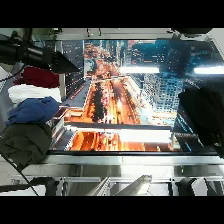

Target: Fold the shirts.

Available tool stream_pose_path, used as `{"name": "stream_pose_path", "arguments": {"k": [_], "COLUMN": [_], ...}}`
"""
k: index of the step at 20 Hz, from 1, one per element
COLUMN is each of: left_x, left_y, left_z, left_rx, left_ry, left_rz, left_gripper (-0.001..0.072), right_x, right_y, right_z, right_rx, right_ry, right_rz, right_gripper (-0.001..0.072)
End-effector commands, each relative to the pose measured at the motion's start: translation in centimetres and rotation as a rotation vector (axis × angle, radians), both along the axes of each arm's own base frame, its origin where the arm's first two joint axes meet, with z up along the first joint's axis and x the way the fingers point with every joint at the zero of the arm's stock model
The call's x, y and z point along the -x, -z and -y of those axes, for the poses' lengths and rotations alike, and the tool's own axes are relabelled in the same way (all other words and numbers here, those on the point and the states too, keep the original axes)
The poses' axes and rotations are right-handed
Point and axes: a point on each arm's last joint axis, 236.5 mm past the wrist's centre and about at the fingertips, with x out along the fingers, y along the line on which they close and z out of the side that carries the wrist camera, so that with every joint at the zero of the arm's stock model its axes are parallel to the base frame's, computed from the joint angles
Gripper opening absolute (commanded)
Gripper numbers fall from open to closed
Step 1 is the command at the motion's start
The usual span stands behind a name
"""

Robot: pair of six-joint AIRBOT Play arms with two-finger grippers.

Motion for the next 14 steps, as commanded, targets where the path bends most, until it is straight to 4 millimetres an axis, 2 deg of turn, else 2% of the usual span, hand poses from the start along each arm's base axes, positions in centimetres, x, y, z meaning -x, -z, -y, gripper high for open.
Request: {"name": "stream_pose_path", "arguments": {"k": [1,3,4,5,6,7,8,9,11,12,14], "left_x": [-1.2,-1.3,-1.2,-1.0,-0.7,-0.5,-0.4,-0.4,0.1,0.3,0.9], "left_y": [-0.4,-1.4,-2.1,-2.9,-3.8,-4.7,-5.5,-6.2,-6.7,-6.3,-5.3], "left_z": [-3.3,-5.1,-6.0,-6.9,-7.7,-8.6,-9.4,-10.1,-11.1,-11.7,-12.1], "left_rx": [0.010,0.006,0.003,-0.001,-0.005,-0.009,-0.014,-0.024,-0.073,-0.126,-0.188], "left_ry": [-0.094,-0.142,-0.168,-0.195,-0.222,-0.254,-0.286,-0.321,-0.361,-0.380,-0.411], "left_rz": [-0.018,0.007,0.029,0.052,0.078,0.107,0.136,0.164,0.201,0.209,0.202], "left_gripper": [0.0003,0.0003,0.0003,0.0004,0.0004,0.0004,0.0004,0.0004,0.0004,0.0005,0.0009], "right_x": [2.8,1.9,1.6,0.8,-0.6,-2.5,-4.9,-7.8,-12.1,-13.7,-17.0], "right_y": [-2.0,-5.7,-7.4,-9.2,-11.3,-13.7,-16.4,-19.6,-24.1,-25.1,-25.9], "right_z": [-1.2,-1.8,-2.2,-2.5,-2.9,-3.5,-4.4,-5.6,-8.8,-10.5,-15.1], "right_rx": [-0.010,-0.022,-0.030,-0.024,-0.016,-0.007,-0.004,0.006,-0.044,-0.047,-0.050], "right_ry": [-0.096,-0.142,-0.171,-0.197,-0.222,-0.243,-0.277,-0.330,-0.414,-0.472,-0.614], "right_rz": [-0.133,-0.093,-0.082,-0.051,0.013,0.104,0.225,0.372,0.557,0.586,0.602], "right_gripper": [0.0651,0.0622,0.0486,0.0395,0.0386,0.0319,0.0151,0.0028,0.0025,0.0025,0.0025]}}
